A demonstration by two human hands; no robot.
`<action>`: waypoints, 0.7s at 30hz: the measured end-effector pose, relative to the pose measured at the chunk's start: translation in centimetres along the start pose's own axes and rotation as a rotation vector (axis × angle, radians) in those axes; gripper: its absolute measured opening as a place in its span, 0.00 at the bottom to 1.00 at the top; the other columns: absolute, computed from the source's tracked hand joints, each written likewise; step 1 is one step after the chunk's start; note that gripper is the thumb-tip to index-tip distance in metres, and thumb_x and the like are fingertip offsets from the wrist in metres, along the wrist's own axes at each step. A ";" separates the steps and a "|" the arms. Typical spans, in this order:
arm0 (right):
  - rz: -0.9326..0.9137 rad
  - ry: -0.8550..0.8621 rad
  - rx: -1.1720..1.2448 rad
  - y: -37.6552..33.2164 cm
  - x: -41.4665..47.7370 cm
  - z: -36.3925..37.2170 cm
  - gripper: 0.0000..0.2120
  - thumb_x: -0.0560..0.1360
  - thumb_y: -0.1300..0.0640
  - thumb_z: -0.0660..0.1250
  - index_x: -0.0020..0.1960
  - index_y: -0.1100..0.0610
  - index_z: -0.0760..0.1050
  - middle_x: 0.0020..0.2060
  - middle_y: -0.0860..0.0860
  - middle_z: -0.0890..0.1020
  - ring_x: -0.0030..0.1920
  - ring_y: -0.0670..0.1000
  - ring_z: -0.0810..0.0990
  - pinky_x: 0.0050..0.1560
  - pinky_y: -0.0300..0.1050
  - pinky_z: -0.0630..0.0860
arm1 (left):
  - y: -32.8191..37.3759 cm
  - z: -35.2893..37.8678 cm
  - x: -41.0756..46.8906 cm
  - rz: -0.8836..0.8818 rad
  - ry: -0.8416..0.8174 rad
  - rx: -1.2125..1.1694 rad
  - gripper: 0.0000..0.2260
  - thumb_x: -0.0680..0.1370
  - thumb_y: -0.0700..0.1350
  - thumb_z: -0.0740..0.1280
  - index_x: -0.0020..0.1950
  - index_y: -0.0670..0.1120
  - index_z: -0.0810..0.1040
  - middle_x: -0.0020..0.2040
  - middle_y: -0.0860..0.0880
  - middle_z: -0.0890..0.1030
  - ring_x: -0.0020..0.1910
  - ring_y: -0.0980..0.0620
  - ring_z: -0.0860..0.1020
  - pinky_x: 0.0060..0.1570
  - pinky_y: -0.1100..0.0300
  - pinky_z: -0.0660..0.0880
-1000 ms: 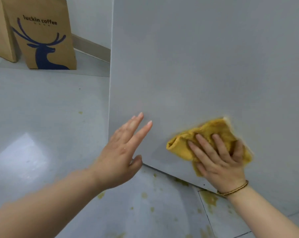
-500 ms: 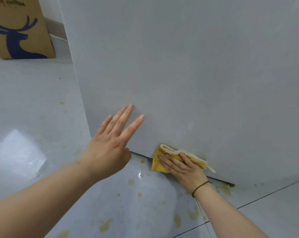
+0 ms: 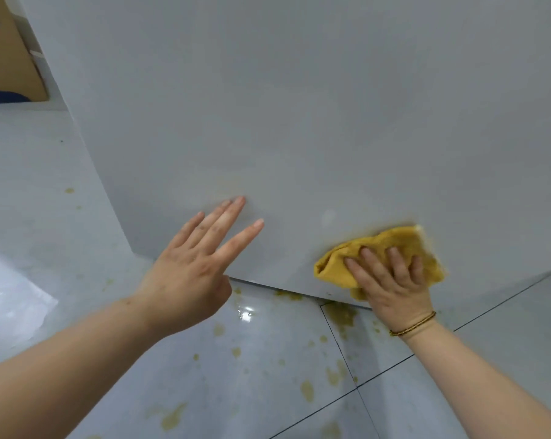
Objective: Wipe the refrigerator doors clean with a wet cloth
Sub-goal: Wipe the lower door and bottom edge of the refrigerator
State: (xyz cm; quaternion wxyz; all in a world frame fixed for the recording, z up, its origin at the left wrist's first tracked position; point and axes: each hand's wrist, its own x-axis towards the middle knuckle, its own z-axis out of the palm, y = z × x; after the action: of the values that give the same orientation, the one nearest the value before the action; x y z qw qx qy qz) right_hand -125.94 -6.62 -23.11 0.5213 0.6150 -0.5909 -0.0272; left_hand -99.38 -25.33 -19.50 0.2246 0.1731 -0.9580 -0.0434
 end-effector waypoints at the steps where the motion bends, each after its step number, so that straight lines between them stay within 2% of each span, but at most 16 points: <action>1: -0.055 -0.026 0.008 -0.8 -1.0 0.5 0.25 0.79 0.60 0.47 0.75 0.52 0.48 0.76 0.49 0.46 0.75 0.53 0.44 0.74 0.52 0.41 | 0.0 0.0 0.0 -0.001 -0.005 0.004 0.33 0.66 0.44 0.52 0.72 0.51 0.51 0.72 0.43 0.55 0.71 0.50 0.48 0.68 0.58 0.46; 3: -0.165 -0.086 0.036 -2.3 -3.2 1.0 0.24 0.80 0.62 0.45 0.75 0.55 0.47 0.76 0.51 0.45 0.75 0.53 0.44 0.75 0.51 0.43 | 0.2 0.1 -0.1 -0.011 -0.007 -0.003 0.33 0.66 0.44 0.52 0.72 0.51 0.51 0.72 0.43 0.55 0.71 0.49 0.48 0.68 0.59 0.46; 5: -0.173 -0.140 0.043 -3.5 -4.4 1.1 0.25 0.80 0.63 0.44 0.75 0.57 0.45 0.75 0.52 0.42 0.75 0.53 0.45 0.75 0.53 0.43 | 0.3 0.0 -0.1 -0.011 -0.001 -0.018 0.33 0.66 0.45 0.52 0.72 0.51 0.52 0.71 0.43 0.55 0.71 0.48 0.49 0.68 0.59 0.47; 10: -0.068 -0.172 0.057 -4.6 -4.8 0.6 0.25 0.79 0.64 0.44 0.75 0.55 0.46 0.75 0.51 0.42 0.75 0.54 0.42 0.74 0.57 0.44 | 0.4 -0.6 0.0 -0.008 -0.002 -0.047 0.32 0.66 0.46 0.52 0.71 0.52 0.53 0.71 0.43 0.56 0.70 0.48 0.50 0.67 0.63 0.48; 14: 0.123 -0.198 0.055 -4.4 -5.0 -0.6 0.26 0.78 0.65 0.42 0.75 0.54 0.43 0.75 0.50 0.41 0.75 0.54 0.41 0.73 0.59 0.44 | 0.5 -0.7 0.0 0.019 0.019 -0.022 0.30 0.66 0.46 0.53 0.70 0.46 0.61 0.70 0.40 0.59 0.67 0.43 0.58 0.62 0.57 0.56; 17: 0.228 -0.206 0.061 -4.9 -4.9 -1.1 0.28 0.77 0.67 0.42 0.75 0.54 0.43 0.75 0.50 0.41 0.75 0.55 0.41 0.71 0.59 0.46 | 0.1 -1.0 0.1 0.039 0.021 0.007 0.30 0.66 0.46 0.52 0.69 0.45 0.64 0.69 0.40 0.60 0.66 0.43 0.60 0.61 0.57 0.57; 19: 0.336 -0.205 0.100 -6.2 -4.6 -1.5 0.34 0.72 0.69 0.48 0.75 0.54 0.42 0.75 0.50 0.40 0.75 0.55 0.40 0.71 0.59 0.52 | 0.2 -1.0 0.0 0.035 0.014 0.021 0.30 0.65 0.46 0.52 0.69 0.46 0.63 0.69 0.41 0.60 0.66 0.44 0.59 0.63 0.58 0.58; 21: 0.463 -0.218 0.132 -7.9 -3.9 -2.0 0.37 0.68 0.69 0.52 0.74 0.53 0.47 0.75 0.50 0.40 0.75 0.55 0.39 0.62 0.58 0.69 | 0.3 -0.9 -0.1 0.029 0.010 0.000 0.30 0.66 0.46 0.51 0.69 0.46 0.63 0.70 0.41 0.59 0.68 0.44 0.56 0.63 0.60 0.56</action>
State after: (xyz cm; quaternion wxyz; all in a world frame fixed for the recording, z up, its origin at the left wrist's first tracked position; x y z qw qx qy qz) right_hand -120.35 -4.38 -29.78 0.4055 0.4896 -0.7691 0.0651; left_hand -99.04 -25.00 -18.70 0.2301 0.1593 -0.9592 -0.0391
